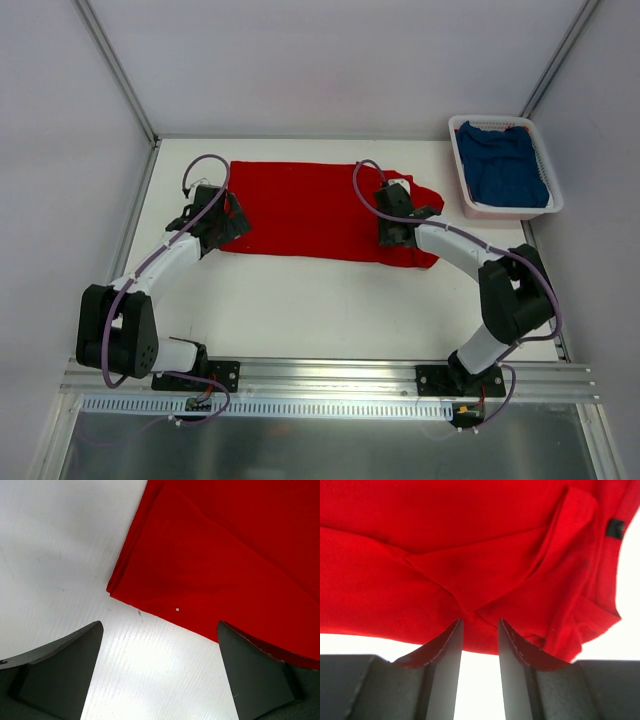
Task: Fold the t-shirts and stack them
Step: Fold the flattened tshirt in 1/3 of the way
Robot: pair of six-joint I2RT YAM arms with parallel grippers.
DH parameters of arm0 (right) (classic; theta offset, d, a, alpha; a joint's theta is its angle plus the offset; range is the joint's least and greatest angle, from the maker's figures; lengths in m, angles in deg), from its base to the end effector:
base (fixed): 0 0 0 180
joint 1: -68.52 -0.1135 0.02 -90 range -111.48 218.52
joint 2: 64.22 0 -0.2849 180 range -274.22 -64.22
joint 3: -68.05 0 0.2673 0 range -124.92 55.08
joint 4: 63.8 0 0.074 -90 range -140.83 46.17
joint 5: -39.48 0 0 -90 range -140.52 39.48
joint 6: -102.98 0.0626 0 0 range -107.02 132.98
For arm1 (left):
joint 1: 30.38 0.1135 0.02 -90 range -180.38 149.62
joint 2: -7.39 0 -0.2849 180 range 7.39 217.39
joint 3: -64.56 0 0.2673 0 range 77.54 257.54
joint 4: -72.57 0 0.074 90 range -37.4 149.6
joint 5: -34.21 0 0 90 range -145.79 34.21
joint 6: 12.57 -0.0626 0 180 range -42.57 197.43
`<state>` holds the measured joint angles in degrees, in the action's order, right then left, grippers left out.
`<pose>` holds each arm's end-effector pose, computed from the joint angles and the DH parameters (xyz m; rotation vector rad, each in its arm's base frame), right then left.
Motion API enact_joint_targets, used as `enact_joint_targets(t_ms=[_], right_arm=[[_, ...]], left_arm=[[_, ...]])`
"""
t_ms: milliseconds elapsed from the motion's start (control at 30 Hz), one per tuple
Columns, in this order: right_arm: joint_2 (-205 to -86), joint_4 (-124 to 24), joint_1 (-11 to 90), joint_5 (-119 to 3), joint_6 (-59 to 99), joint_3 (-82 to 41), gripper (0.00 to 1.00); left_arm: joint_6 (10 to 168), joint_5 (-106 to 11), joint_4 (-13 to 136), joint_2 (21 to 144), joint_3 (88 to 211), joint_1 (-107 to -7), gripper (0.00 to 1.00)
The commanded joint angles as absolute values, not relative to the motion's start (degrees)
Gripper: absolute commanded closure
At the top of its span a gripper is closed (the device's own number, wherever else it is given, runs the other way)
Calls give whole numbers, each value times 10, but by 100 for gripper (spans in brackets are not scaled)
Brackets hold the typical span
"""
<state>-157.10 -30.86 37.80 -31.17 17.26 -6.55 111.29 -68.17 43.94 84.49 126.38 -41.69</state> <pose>0.3299 0.1719 0.2105 -0.4082 2.3667 -0.1361 0.3082 -0.0480 0.2270 -0.5579 2.2514 -0.1465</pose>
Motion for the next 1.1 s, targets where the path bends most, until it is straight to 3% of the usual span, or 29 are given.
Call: enact_joint_targets(t_ms=[0,900,1067], right_arm=[[-1586,-334,371,-331,183,-62,64],[-1639,-370,369,-347,163,-71,68],[-1634,-370,369,-347,161,-72,76]], left_arm=[[1122,-679,441,824,1261,-422,1],[1119,-680,442,824,1254,-422,1],[1117,-681,441,817,1251,-422,1]])
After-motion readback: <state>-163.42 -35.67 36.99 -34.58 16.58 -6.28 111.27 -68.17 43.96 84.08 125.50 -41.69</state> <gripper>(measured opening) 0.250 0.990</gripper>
